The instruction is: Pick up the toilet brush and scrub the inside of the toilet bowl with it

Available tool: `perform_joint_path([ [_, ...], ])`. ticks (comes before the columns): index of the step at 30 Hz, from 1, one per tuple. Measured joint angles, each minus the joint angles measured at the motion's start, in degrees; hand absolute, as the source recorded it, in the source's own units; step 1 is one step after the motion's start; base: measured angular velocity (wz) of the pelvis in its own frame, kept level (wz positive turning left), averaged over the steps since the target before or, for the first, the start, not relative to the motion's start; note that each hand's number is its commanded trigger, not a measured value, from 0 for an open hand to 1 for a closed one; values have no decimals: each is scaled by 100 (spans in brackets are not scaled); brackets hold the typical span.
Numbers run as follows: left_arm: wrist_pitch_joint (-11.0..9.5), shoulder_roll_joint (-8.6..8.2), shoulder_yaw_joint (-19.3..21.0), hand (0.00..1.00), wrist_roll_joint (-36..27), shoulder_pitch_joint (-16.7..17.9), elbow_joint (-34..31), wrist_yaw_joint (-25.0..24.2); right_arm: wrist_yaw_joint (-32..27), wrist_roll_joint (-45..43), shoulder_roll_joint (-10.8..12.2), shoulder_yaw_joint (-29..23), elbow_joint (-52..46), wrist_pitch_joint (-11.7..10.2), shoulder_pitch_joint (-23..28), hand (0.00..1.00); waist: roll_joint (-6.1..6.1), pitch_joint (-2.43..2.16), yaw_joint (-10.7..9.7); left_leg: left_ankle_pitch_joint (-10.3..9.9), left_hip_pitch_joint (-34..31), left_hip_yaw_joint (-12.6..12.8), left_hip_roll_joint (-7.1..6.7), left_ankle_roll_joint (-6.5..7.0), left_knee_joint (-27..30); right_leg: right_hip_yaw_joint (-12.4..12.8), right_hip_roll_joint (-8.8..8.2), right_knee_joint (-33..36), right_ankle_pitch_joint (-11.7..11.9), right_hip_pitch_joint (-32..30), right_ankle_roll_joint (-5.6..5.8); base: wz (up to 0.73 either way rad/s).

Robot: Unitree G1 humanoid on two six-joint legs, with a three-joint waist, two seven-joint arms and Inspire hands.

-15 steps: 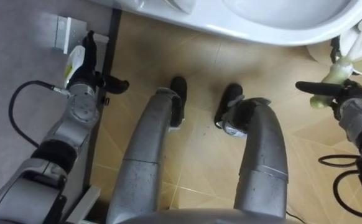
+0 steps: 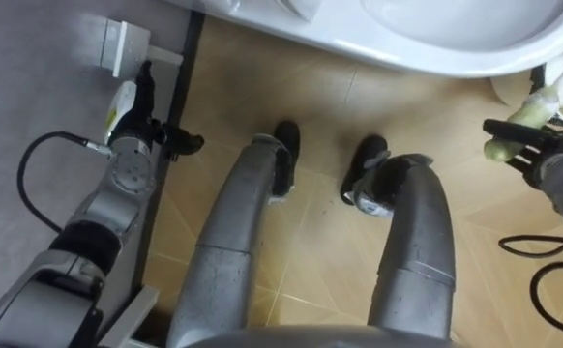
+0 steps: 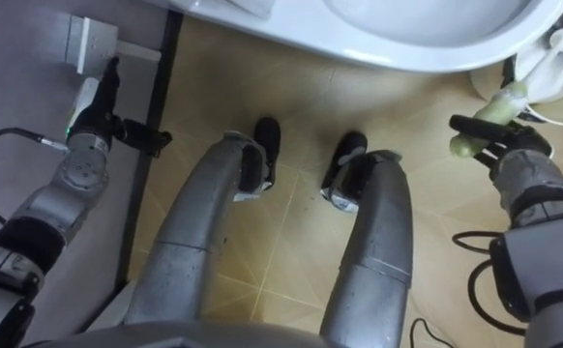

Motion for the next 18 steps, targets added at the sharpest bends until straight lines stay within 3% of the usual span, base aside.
perform_joint_path([
  [6, 15, 4, -138, 0, -1, 101, -31, 331, -330, 798, 1, -130, -164, 41, 11, 100, -1, -1, -98, -4, -4, 50, 2, 13, -3, 57, -8, 2, 18, -36, 16, -3],
  [11, 13, 69, -112, 0, -2, 421, -363, 493, -554, 1692, 2, -306, -364, 41, 77, 100, -3, -2, -174, -12, -4, 64, 5, 26, 1, 92, 9, 7, 19, -36, 27, 0],
  [18, 12, 84, -115, 0, -4, 450, -456, 779, -792, 2226, 3, -349, -419, 35, 73, 100, -11, -7, -195, -14, 9, 74, 59, 27, 42, 121, 98, 0, 56, -21, 51, -3],
])
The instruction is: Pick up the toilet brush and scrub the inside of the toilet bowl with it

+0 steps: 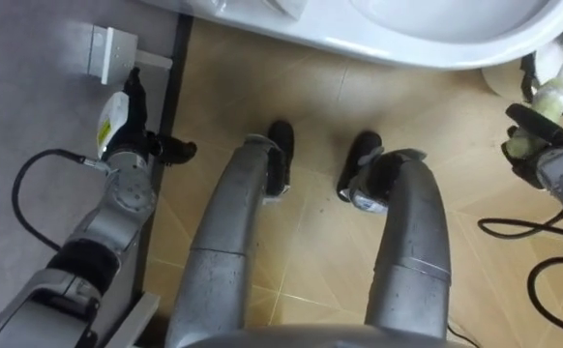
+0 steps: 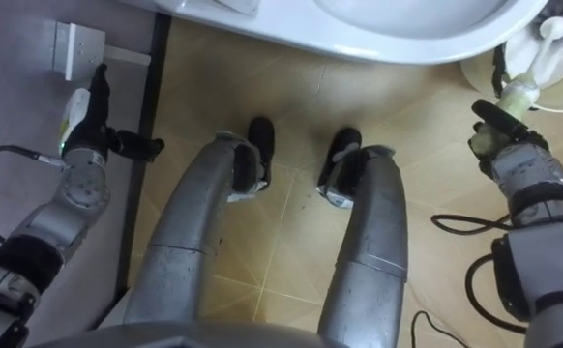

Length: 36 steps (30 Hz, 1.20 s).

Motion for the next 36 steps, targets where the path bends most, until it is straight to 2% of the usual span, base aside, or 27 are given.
perform_joint_path([
  [5, 10, 4, -6, 0, 1, 75, -27, 23, -28, 80, 1, 2, 30, 12, 54, 100, -3, -2, -28, -3, 142, -4, 3, 4, 8, 0, 1, -19, 10, 158, 3, -1],
  [13, 26, 11, -65, 0, -186, 232, -24, -27, 136, 343, 47, 5, 30, 14, 373, 100, -18, -8, -43, -28, 548, -9, 43, 27, -31, 9, 91, -142, 44, 591, 89, -4],
  [16, 59, 12, -65, 0, -200, 355, -19, -47, 162, 492, 125, 4, 27, 14, 474, 100, -71, -39, -46, -37, 766, -24, 114, 6, -148, -110, 118, -355, 103, 860, 91, -14],
  [19, 101, -2, -65, 0, -197, 446, 87, -85, 218, 514, 306, 5, 119, 11, 622, 100, -114, -72, -105, -31, 1095, -68, 169, 2, -316, -169, 210, -632, 168, 1243, 121, -7],
  [24, 109, -103, -59, 0, -182, 593, 145, -114, 351, 615, 418, 0, 285, 10, 816, 100, -133, -87, -102, -6, 1732, -51, 194, 27, -708, -176, 301, -1116, 302, 1902, 176, -9],
  [26, 107, -107, -23, 0, -161, 665, 140, -186, 389, 619, 482, -218, 280, -10, 965, 100, -135, -92, -101, 22, 2049, -60, 187, 29, -958, -198, 334, -1396, 342, 2233, 242, -2],
  [32, 94, -115, 298, 0, 49, 813, 131, -251, 277, 453, 684, -801, 253, -73, 1218, 100, -164, -117, -105, 260, 2807, -70, 141, 73, -1750, -211, 429, -2197, 572, 2988, 283, 2],
  [36, -31, -119, 510, 0, 206, 976, 135, -257, 282, 274, 840, -978, 238, -133, 1433, 100, -197, -140, -126, 284, 3429, -86, 126, 44, -2174, -235, 488, -2612, 624, 3600, 309, 1],
])
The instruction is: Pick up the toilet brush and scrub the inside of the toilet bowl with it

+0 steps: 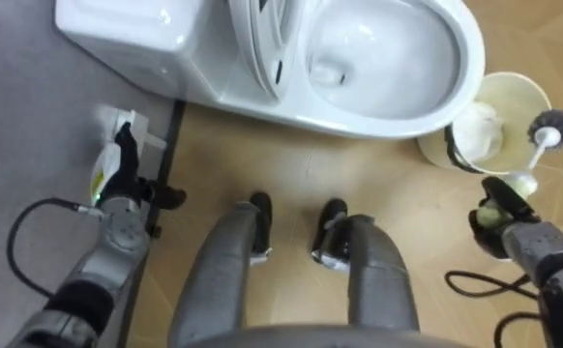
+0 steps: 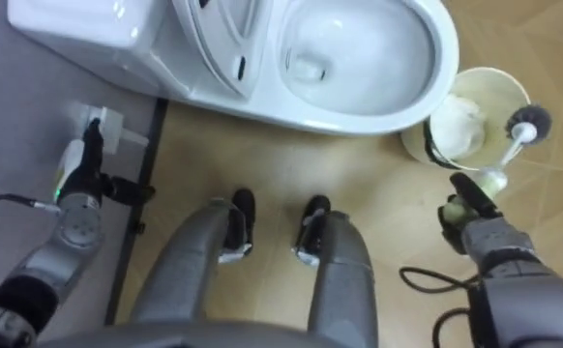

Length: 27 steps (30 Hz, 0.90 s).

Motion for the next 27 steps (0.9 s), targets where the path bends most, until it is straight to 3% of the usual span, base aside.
perform_joint_path([
  [4, -149, -28, 185, 0, 141, 96, -26, -1, 3, -135, 30, -94, -17, -123, 178, 100, -13, -13, -20, -4, 458, -63, -12, -14, -247, -128, 6, -234, -15, 510, 7, 9],
  [7, -229, -178, 342, 0, 439, 246, -28, 2, 88, -539, 45, -90, -39, -187, 394, 100, -17, -41, -12, -3, 917, -136, -27, -30, -492, -254, 15, -546, -5, 1024, 31, 11],
  [9, -253, -259, 393, 0, 609, 405, -40, -1, 167, -922, 107, -91, -80, -192, 581, 100, -12, -106, -12, 4, 1307, -219, -28, -54, -719, -349, 69, -891, 32, 1490, 53, 13],
  [14, -267, -283, 789, 0, 1204, 1043, -445, 5, 120, -1843, 279, -89, -497, -326, 1139, 100, -23, -200, 0, -9, 2081, -317, -13, -111, -1128, -361, 213, -1415, 84, 2344, 97, 8],
  [18, -452, -301, 974, 0, 1750, 1338, -854, 88, 162, -2573, 359, -58, -510, -449, 1237, 100, -17, -219, -17, 20, 2644, -400, -15, -156, -1456, -512, 253, -1797, 128, 2967, 93, 7],
  [23, -510, -340, 1017, 0, 1914, 1612, -1337, 370, 142, -3687, 475, -58, -636, -679, 1478, 100, -19, -218, 4, 31, 2933, -650, -24, -220, -1594, -737, 346, -2161, 172, 3448, 85, 28],
  [27, -526, -345, 1184, 0, 2130, 1720, -1545, 445, 213, -4598, 592, 2, -875, -708, 1522, 100, -12, -215, 38, 34, 3020, -723, -8, -266, -1672, -837, 392, -2331, 192, 3607, 62, 9],
])
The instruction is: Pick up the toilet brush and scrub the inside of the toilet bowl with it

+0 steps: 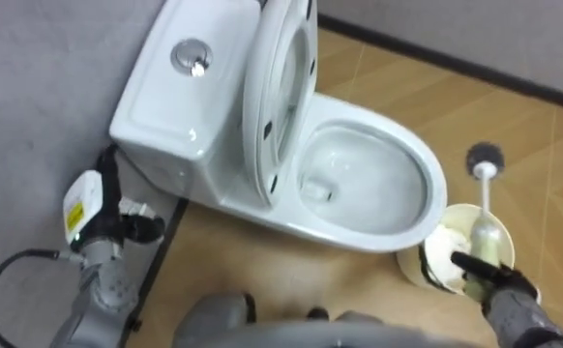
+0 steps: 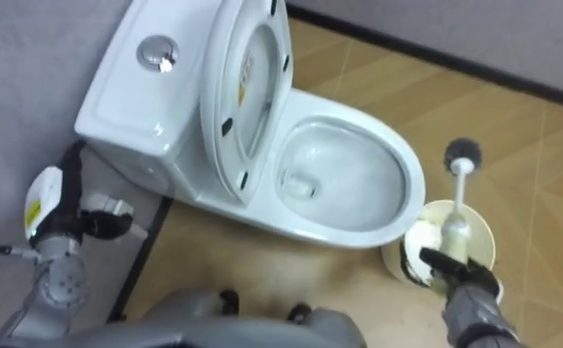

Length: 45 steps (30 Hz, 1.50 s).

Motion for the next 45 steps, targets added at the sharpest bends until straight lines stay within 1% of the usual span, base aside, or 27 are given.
perform_joint_path([
  [1, -2, 1, 17, 0, 6, 2, -32, 5, 11, -102, 3, 50, -20, -22, 2, 100, 2, 2, 7, 5, 22, -7, -2, -6, -12, -7, 0, -6, 0, 19, 0, 8],
  [3, -2, -1, 29, 0, 71, 72, -184, 9, 52, -477, 7, 171, -78, -148, 72, 100, 22, 14, 15, 7, 151, -73, -17, -10, -31, -28, 12, -96, 0, 188, 0, 14],
  [4, -1, -1, 31, 0, 83, 99, -237, 10, 52, -572, 9, 184, -90, -165, 77, 100, 25, 17, 19, 8, 179, -81, -18, -11, -48, -25, 13, -96, 0, 211, 0, 12],
  [5, -2, 2, 48, 0, 190, 177, -357, 11, 42, -766, 10, 207, -145, -208, 108, 100, 34, 23, 35, 8, 217, -90, -15, -14, -52, -25, 17, -98, 0, 250, 1, 7],
  [7, -2, 1, 50, 0, 316, 259, -574, 15, 60, -1087, 15, 206, -256, -344, 218, 100, 51, 42, 84, 6, 254, -105, -14, -17, -58, -24, 22, -100, 0, 293, 1, 8],
  [8, -31, 1, 54, 0, 442, 294, -737, 20, 96, -1257, 19, 206, -253, -444, 264, 100, 74, 67, 94, 6, 271, -135, -20, -19, -59, -24, 21, -104, 0, 326, 1, 11],
  [9, -232, 3, 54, 0, 610, 315, -928, 127, 113, -1356, 34, 207, -259, -487, 290, 100, 87, 76, 119, 5, 283, -143, -22, -19, -65, -24, 19, -104, -1, 339, 2, 9],
  [10, -355, 3, 53, 0, 692, 318, -1040, 204, 115, -1387, 52, 207, -263, -492, 293, 100, 91, 78, 126, 6, 291, -142, -22, -19, -83, -24, 18, -104, -1, 346, 2, 0],
  [11, -596, 2, 53, 0, 867, 314, -1244, 352, 120, -1453, 97, 207, -266, -501, 291, 100, 95, 79, 125, 8, 345, -125, -22, -22, -127, -19, 16, -104, -2, 378, 4, -13],
  [12, -787, 1, 52, 0, 1010, 305, -1356, 483, 162, -1556, 118, 207, -287, -519, 313, 100, 104, 73, 121, 10, 429, -91, -19, -25, -168, -9, 13, -102, -5, 427, 8, -15],
  [14, -959, 0, 51, 0, 1249, 282, -1392, 621, 238, -1775, 117, 217, -296, -539, 357, 100, 126, 60, 123, 13, 542, -51, -16, -28, -227, 9, 8, -100, -9, 498, 13, -19],
  [15, -976, -8, 50, 0, 1395, 289, -1384, 672, 287, -1911, 116, 274, -297, -539, 364, 100, 125, 48, 142, 18, 604, 14, -4, -35, -280, 78, 12, -99, -9, 505, 13, -25],
  [17, -971, -29, 39, 0, 1620, 316, -1356, 691, 364, -2145, 117, 381, -361, -538, 370, 100, 113, 46, 133, 30, 648, 73, 2, -46, -321, 135, 15, -99, -11, 498, 10, -23],
  [20, -972, -26, -17, 0, 1994, 334, -1205, 690, 530, -2377, 113, 398, -359, -538, 393, 100, 76, 21, 120, 30, 675, 98, 7, -47, -329, 138, 17, -97, -11, 506, 9, -5],
  [23, -965, -3, -62, 0, 2256, 402, -1143, 690, 599, -2567, 109, 370, -323, -538, 389, 100, 30, -8, 101, 30, 682, 99, 7, -46, -323, 130, 15, -97, -11, 515, 9, 0],
  [25, -963, 16, -122, 0, 2305, 407, -1145, 683, 630, -2676, 101, 359, -283, -538, 379, 100, 19, -13, 103, 30, 685, 103, 7, -46, -324, 134, 15, -97, -11, 520, 9, 0],
  [27, -963, 22, -122, 0, 2340, 409, -1147, 671, 710, -2684, 100, 358, -283, -538, 376, 100, 26, -8, 103, 30, 686, 109, 10, -46, -327, 138, 16, -98, -11, 519, 9, 0],
  [31, -955, 88, -159, 0, 2427, 413, -1144, 450, 1033, -2785, 74, 356, -234, -530, 375, 100, 58, 4, 71, 30, 686, 107, 12, -47, -334, 133, 15, -97, -10, 518, 9, 0],
  [32, -917, 152, -290, 0, 2427, 414, -1103, 410, 1120, -2911, 45, 359, -180, -515, 371, 100, 73, 3, 82, 31, 682, 102, 10, -47, -345, 124, 12, -94, -11, 515, 9, 0],
  [33, -865, 202, -409, 0, 2424, 418, -1016, 282, 1207, -3088, 24, 364, -134, -455, 365, 100, 81, 5, 76, 31, 684, 101, 6, -46, -354, 120, 10, -94, -11, 515, 9, 0],
  [34, -811, 225, -481, 0, 2424, 425, -974, 190, 1247, -3176, 23, 364, -100, -426, 358, 100, 83, 5, 64, 31, 683, 94, 5, -46, -356, 117, 10, -94, -11, 515, 9, 0],
  [36, -604, 242, -687, 0, 2423, 468, -895, -165, 1332, -3473, 15, 364, -34, -298, 340, 100, 82, 14, 27, 31, 670, 95, 6, -46, -367, 116, 10, -94, -11, 490, 9, 0],
  [39, -510, 249, -841, 0, 2391, 468, -563, -435, 1414, -3695, 10, 371, -34, -183, 283, 100, 88, 18, -55, 32, 665, 123, 12, -46, -401, 121, 12, -90, -11, 456, 9, -4],
  [42, -527, 279, -864, 0, 2315, 434, -551, -442, 1421, -3839, -44, 373, -35, -146, 244, 100, 98, 13, -54, 33, 625, 159, 16, -45, -402, 60, 4, -83, -11, 404, 9, -6],
  [43, -545, 282, -884, 0, 2294, 409, -516, -446, 1419, -3977, -66, 372, -31, -145, 206, 100, 113, 18, -40, 34, 622, 166, 16, -43, -401, 61, 2, -83, -11, 397, 9, -4],
  [44, -549, 283, -901, 0, 2300, 397, -489, -445, 1414, -4204, -80, 372, -26, -147, 133, 100, 101, 25, -47, 34, 605, 174, 16, -43, -395, 57, 0, -73, -11, 377, 9, 0],
  [45, -544, 287, -910, 0, 2302, 382, -476, -446, 1413, -4342, -94, 371, -26, -148, 91, 100, 110, 20, -55, 36, 574, 174, 14, -41, -388, 54, -3, -66, -11, 362, 9, 0],
])
